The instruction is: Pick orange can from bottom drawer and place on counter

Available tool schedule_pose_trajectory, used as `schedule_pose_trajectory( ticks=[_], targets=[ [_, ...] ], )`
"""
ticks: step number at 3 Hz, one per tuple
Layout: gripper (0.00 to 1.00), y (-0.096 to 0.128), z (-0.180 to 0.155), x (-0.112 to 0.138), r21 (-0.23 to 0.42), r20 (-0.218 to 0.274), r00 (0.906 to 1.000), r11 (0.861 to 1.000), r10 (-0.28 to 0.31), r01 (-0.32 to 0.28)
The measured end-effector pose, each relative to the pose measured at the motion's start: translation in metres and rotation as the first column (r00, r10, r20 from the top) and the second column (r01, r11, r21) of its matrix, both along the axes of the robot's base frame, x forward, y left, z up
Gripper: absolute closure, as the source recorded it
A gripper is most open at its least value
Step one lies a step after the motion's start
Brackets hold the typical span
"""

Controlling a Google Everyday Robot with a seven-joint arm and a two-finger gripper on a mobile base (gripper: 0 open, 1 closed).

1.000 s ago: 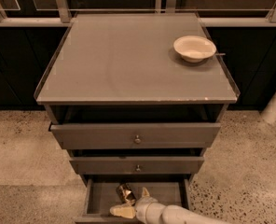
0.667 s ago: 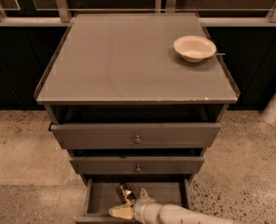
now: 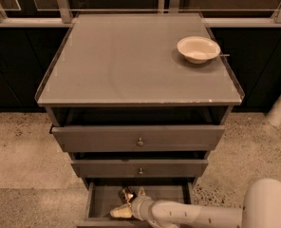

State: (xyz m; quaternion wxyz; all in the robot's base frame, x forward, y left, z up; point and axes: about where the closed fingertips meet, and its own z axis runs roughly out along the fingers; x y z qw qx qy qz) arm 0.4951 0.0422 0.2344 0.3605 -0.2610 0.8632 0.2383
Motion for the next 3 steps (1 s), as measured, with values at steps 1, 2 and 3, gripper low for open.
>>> schedule_pose_trajectory(
  ticks=[1, 2, 3],
  targets=[
    [0.0, 0.004, -0.001, 0.005, -0.003, 0.004, 1.0, 1.0, 0.004, -0.004],
    [0.0, 0.001, -0.012, 0.008, -0.02, -0.014, 0.9998, 1.0, -0.014, 0.014],
    [0.0, -0.003, -0.044, 0.026, -0.08, -0.023, 0.9996, 0.997, -0.018, 0.016]
  ],
)
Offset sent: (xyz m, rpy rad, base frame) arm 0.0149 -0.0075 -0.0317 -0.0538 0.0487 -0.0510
